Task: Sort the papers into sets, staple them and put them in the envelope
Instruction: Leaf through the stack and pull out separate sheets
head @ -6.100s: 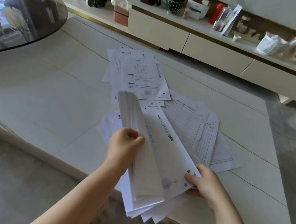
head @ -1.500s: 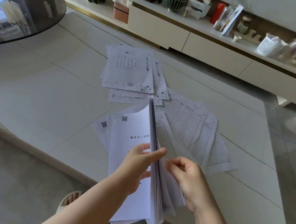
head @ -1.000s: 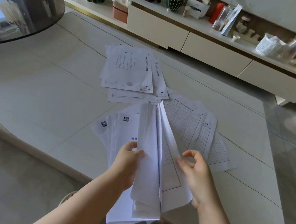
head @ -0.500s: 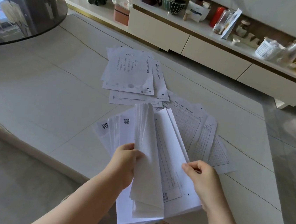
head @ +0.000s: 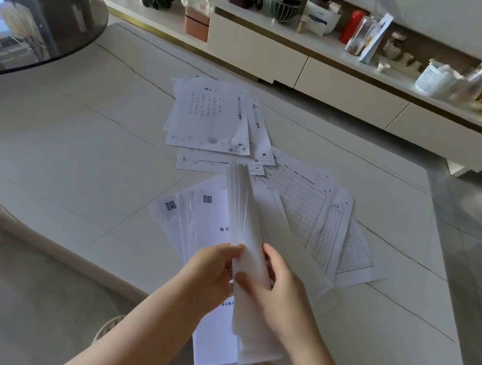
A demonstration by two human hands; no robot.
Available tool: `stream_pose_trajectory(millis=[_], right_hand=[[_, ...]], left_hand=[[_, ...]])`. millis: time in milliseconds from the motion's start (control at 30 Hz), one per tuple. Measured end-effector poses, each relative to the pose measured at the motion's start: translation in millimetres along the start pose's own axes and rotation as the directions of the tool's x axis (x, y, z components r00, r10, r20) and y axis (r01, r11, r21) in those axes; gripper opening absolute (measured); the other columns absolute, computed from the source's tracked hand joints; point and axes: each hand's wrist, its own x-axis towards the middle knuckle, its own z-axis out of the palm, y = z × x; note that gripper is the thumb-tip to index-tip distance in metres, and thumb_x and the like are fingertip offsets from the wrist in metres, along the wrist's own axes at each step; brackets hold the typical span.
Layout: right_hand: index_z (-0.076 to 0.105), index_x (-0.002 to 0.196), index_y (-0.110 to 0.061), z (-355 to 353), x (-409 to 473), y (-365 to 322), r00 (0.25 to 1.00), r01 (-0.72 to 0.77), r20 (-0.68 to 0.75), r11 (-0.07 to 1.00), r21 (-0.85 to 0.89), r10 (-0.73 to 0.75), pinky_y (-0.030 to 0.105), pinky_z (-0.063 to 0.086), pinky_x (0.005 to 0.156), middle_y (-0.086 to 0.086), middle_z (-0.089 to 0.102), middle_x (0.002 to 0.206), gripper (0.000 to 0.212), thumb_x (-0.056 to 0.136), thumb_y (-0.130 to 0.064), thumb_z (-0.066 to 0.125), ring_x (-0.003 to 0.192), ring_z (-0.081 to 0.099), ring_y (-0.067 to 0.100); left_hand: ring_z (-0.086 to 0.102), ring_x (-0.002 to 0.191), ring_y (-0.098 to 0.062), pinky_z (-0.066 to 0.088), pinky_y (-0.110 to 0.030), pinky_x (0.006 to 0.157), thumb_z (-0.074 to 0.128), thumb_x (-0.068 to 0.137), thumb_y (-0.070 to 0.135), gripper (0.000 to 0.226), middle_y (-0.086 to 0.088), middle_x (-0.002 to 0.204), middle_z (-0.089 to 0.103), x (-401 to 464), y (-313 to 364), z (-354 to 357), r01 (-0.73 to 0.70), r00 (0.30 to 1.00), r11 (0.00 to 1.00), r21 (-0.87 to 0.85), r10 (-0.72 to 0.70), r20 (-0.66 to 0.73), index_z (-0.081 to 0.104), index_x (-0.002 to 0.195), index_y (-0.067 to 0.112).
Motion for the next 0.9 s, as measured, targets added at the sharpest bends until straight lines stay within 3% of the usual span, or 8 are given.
stream_pose_trajectory(millis=[100,200,300,400,600,767,833,900], right_hand=[[0.045,0.140,-0.029,-4,1,3,0.997,0.056,-0.055,0.998,-0.010,-0.056,0.016,0.042,0.096,-0.015,0.058,0.129,0.060,0.085,-0.032,0.069,0.118,0.054,0.000],[0.053,0.129,-0.038,-8,1,3,0.994,0.109,-0.031,0.994,0.021,-0.108,0.016,0.047,0.088,-0.019,0.068,0.110,0.040,0.090,-0.034,0.062,0.105,0.061,-0.004],[0.060,0.114,-0.042,-7,2,4,0.994,0.108,-0.002,0.988,0.114,-0.108,0.028,0.051,0.089,-0.015,0.072,0.100,0.023,0.094,-0.031,0.057,0.097,0.065,0.001],[0.066,0.108,-0.031,-9,3,6,0.998,0.065,0.008,0.965,0.254,-0.070,0.044,0.052,0.092,-0.002,0.073,0.098,0.018,0.097,-0.026,0.053,0.098,0.068,0.018],[0.065,0.112,-0.012,-9,5,5,0.995,-0.095,0.058,0.794,0.600,0.076,0.028,0.054,0.082,0.007,0.073,0.104,0.022,0.096,-0.013,0.051,0.099,0.068,0.020],[0.064,0.116,-0.010,-13,6,0,0.989,-0.121,0.019,0.726,0.677,0.148,0.034,0.051,0.094,0.005,0.072,0.108,0.025,0.097,-0.019,0.050,0.106,0.065,0.020],[0.064,0.116,-0.012,-14,5,-2,0.990,-0.118,0.025,0.731,0.672,0.136,0.032,0.050,0.095,0.002,0.072,0.109,0.025,0.098,-0.018,0.048,0.108,0.065,0.019],[0.065,0.115,-0.013,-14,3,-4,0.993,-0.110,0.042,0.753,0.648,0.109,0.035,0.049,0.097,0.003,0.072,0.109,0.025,0.099,-0.016,0.045,0.108,0.065,0.019]], left_hand=[[0.066,0.073,-0.023,0.052,-0.033,0.060,0.048,0.095,0.008,0.025,-0.015,0.087,0.070,-2,2,-1,-0.011,0.999,1.000,0.001,0.011,0.045,0.061,0.114,-0.002],[0.065,0.076,-0.025,0.055,-0.039,0.070,0.057,0.093,0.019,0.023,-0.012,0.086,0.071,-7,5,1,-0.040,0.993,0.999,0.033,0.036,0.115,0.069,0.103,0.003],[0.067,0.080,-0.027,0.056,-0.042,0.080,0.060,0.091,0.018,0.024,-0.015,0.096,0.070,-11,6,3,-0.080,0.986,0.995,0.051,0.072,0.151,0.068,0.107,0.002],[0.067,0.080,-0.029,0.056,-0.044,0.080,0.055,0.094,0.008,0.017,-0.020,0.097,0.068,-10,6,4,-0.091,0.990,0.995,0.029,0.088,0.111,0.065,0.103,-0.002],[0.065,0.071,-0.024,0.054,-0.034,0.067,0.058,0.093,0.008,0.010,-0.011,0.088,0.068,-12,6,6,-0.267,0.958,0.939,0.219,0.283,-0.045,0.062,0.102,0.007],[0.052,0.069,0.021,0.050,-0.016,0.072,0.056,0.092,0.006,0.066,0.034,0.110,0.045,-12,10,5,-0.527,0.814,0.701,0.480,0.578,0.050,0.036,0.134,0.051],[0.054,0.069,0.014,0.044,-0.006,0.065,0.053,0.091,0.004,0.048,0.024,0.116,0.058,-11,11,6,-0.529,0.811,0.647,0.549,0.576,0.104,0.060,0.115,0.045],[0.061,0.077,-0.001,0.046,-0.012,0.066,0.061,0.090,0.014,0.024,0.010,0.092,0.071,-15,10,10,-0.503,0.832,0.673,0.542,0.547,0.093,0.073,0.084,0.034]])
